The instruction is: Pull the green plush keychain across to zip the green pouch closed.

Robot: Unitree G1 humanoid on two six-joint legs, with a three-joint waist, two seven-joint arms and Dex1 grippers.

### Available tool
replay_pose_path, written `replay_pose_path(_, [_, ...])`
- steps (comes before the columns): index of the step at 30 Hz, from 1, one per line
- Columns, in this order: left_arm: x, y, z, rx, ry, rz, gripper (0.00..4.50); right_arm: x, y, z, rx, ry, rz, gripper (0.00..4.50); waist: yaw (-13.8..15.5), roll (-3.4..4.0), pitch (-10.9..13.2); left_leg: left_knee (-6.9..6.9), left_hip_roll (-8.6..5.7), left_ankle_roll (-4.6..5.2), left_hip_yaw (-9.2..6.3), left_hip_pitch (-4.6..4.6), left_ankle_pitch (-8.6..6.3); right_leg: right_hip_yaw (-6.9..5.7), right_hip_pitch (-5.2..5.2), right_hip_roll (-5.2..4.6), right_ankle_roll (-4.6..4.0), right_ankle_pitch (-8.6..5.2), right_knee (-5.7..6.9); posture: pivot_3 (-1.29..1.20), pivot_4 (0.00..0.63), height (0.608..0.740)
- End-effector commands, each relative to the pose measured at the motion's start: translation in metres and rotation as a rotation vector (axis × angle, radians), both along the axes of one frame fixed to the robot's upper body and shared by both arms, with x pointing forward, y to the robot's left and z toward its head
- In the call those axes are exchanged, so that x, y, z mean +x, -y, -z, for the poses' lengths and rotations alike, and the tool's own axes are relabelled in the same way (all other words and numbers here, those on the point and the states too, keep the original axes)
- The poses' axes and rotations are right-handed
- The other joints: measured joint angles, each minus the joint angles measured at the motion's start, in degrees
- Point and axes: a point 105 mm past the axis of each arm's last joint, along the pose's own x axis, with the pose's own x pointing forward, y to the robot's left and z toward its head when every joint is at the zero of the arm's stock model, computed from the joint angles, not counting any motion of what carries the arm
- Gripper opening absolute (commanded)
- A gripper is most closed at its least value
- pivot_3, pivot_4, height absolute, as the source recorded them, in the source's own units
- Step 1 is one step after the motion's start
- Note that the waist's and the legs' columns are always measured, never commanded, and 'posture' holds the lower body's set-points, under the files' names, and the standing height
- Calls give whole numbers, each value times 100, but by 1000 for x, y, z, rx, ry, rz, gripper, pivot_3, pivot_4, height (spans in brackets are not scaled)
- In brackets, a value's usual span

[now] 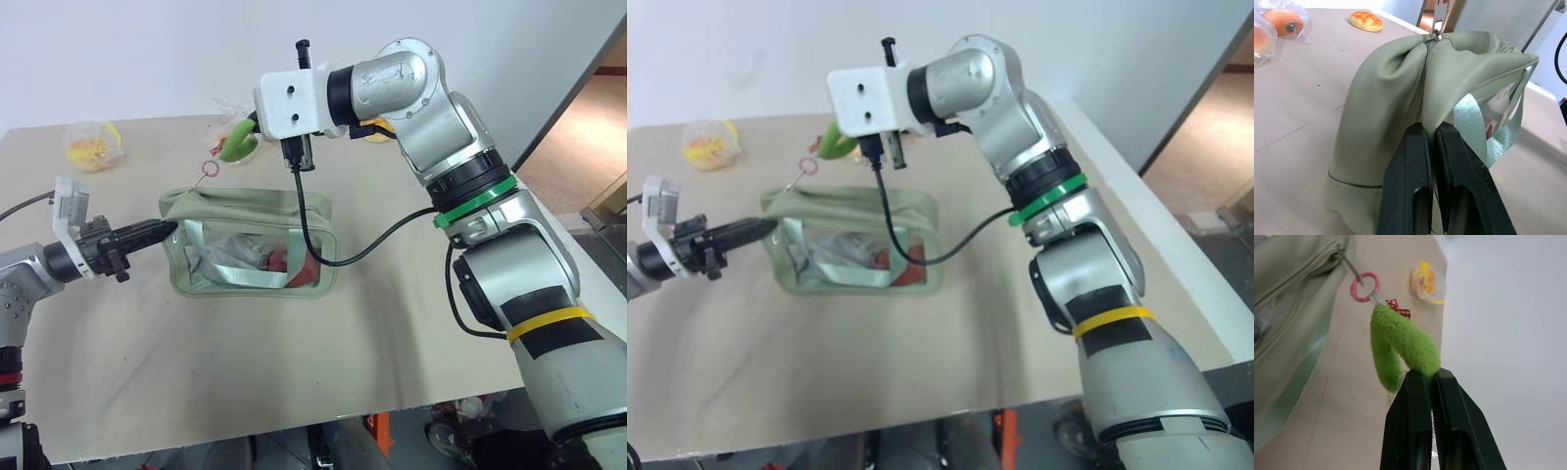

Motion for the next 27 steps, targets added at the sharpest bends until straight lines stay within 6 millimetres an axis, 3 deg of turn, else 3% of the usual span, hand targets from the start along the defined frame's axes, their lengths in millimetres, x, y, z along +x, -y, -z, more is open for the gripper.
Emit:
replay_pose_path(1, [0,-7,12,10,-55,-35,0,-11,31,-33,53,49,27,33,17,0,0,0,-1,0,0,0,0,0,0,0,1,-1,0,0,150,740])
replay_pose_path(6, [0,-7,13,10,-63,-35,0,-39,56,-15,-63,-37,-23,33,67,1,0,2,-1,0,-1,1,0,-2,3,0,2,-2,-1,0,150,740])
replay_pose_path(11, [0,-7,12,10,-69,-34,0,-40,71,-19,-65,-33,24,33,72,2,1,8,0,0,-2,4,0,-6,4,2,2,1,2,0,150,740])
replay_pose_path(16, [5,-5,13,1,-70,-33,0,-25,56,-52,98,65,78,33,68,3,1,19,-2,0,4,3,0,-13,3,1,7,8,2,0,150,740])
replay_pose_path(19, [7,-4,15,-5,-70,-30,0,-16,46,-60,160,102,102,33,66,2,1,17,0,0,7,3,0,-11,2,2,6,8,2,0,150,740])
replay_pose_path(22, [7,-2,16,-8,-71,-30,0,-10,37,-51,167,84,103,33,69,2,1,16,-1,-1,7,0,0,-11,2,1,6,4,1,0,150,740])
replay_pose_path(27, [3,-4,17,-15,-73,-39,0,-19,36,-28,98,14,50,33,64,2,1,16,-5,-3,8,-11,-2,-7,-3,-5,12,0,-2,0,150,740])
